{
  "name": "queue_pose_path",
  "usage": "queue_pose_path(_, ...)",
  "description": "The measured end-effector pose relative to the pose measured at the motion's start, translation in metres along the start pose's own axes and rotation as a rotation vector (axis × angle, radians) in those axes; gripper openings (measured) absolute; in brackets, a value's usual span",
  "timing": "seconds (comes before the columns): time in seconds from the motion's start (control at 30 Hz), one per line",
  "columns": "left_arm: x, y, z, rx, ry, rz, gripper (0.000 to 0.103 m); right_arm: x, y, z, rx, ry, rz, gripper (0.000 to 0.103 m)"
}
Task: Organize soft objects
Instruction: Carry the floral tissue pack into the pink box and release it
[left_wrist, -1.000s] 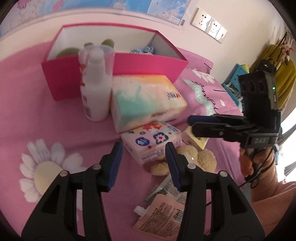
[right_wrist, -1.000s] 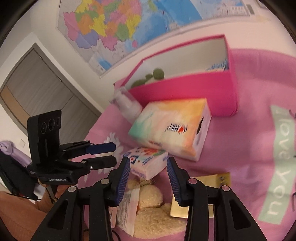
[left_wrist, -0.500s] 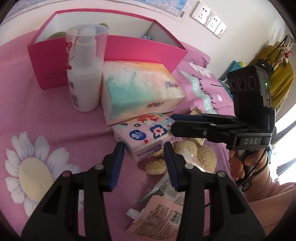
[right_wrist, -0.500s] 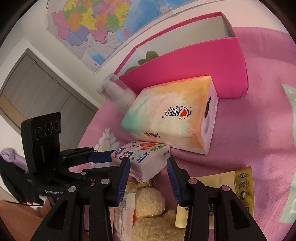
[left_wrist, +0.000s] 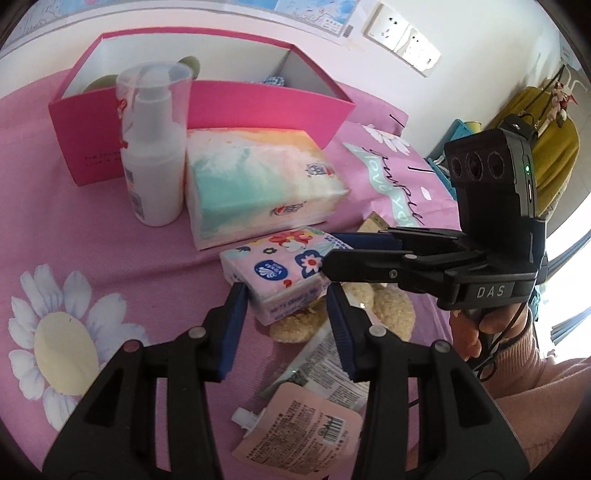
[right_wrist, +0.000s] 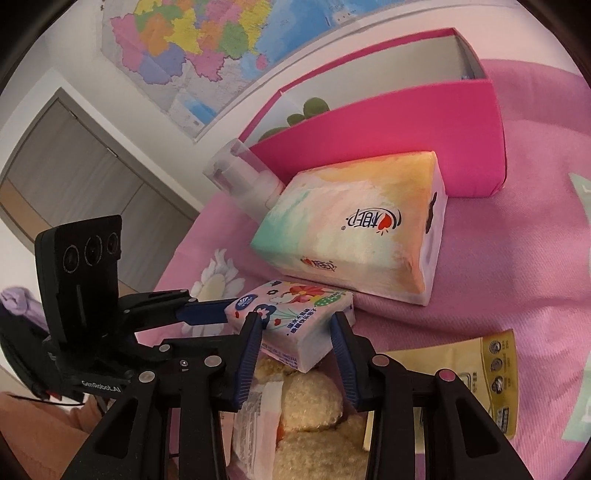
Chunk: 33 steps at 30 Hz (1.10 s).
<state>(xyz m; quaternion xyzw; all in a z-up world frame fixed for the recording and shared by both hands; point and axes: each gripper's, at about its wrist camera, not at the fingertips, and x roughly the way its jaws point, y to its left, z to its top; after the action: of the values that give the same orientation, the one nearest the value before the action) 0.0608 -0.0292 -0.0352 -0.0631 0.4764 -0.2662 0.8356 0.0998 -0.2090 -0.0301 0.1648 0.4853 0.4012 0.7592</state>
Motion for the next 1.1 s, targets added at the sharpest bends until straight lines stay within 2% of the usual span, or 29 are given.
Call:
queue_pose_path(0.3,-0.022,-0.024,0.011,0.069,-0.066,-0.022,0.046,-0.031,0.018,-0.001,-0.059,-0.054,-0.018,0.039)
queue_pose_path(0.47,-0.032,-0.039,0.031,0.117,-0.118,-0.012,0.046,-0.058,0.027,0.008,-0.110,-0.115,-0.034,0.039)
queue_pose_path(0.83,-0.030,-0.050,0.104,0.187,-0.197,0.049,0.046,-0.091,0.030,0.061,-0.190,-0.252,-0.102,0.037)
queue_pose_path(1.1,-0.009,-0.045,0.145,0.183,-0.198,0.080,0.046,-0.093,0.002,0.099,-0.156,-0.294,-0.109,0.034)
